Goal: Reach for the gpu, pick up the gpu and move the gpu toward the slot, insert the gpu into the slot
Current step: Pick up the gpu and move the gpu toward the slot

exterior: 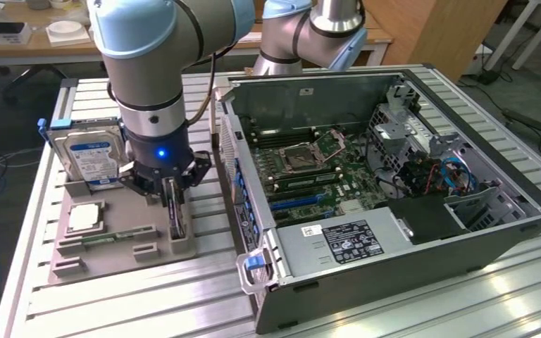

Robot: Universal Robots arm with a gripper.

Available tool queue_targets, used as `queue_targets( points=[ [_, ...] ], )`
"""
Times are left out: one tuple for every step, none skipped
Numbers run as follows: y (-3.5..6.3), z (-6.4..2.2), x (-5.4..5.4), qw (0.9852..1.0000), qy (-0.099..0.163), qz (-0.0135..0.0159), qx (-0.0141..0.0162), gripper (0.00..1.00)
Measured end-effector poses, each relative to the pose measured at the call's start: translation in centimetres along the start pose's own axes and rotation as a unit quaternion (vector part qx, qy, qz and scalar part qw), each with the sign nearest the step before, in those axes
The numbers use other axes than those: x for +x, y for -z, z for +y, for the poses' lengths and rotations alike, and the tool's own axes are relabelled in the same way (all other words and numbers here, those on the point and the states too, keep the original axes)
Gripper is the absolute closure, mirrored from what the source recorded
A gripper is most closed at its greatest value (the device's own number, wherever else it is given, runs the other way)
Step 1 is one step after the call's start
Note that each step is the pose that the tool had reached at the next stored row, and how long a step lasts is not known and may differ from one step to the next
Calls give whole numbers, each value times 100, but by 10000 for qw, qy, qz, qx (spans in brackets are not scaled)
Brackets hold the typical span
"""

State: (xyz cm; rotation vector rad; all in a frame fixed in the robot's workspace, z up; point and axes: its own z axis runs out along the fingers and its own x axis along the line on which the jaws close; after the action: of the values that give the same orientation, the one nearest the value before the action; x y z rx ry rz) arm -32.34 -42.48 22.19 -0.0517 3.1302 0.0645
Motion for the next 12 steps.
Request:
queue_targets(
  points=[
    [0,0,0,10000,0,0,0,66],
    [0,0,0,10000,0,0,0,66],
    [0,0,0,10000,0,0,0,66],
    [0,0,0,10000,0,0,0,66],
    [0,0,0,10000,0,0,0,66],
    [0,0,0,10000,0,0,0,66],
    [0,0,0,10000,0,0,0,66],
    [0,0,0,10000,0,0,0,66],
    [0,0,0,10000,0,0,0,66],
    [0,0,0,10000,0,0,0,66],
    [0,0,0,10000,0,0,0,66],
    [-2,0,3,10000,0,-1,-1,66]
  ],
)
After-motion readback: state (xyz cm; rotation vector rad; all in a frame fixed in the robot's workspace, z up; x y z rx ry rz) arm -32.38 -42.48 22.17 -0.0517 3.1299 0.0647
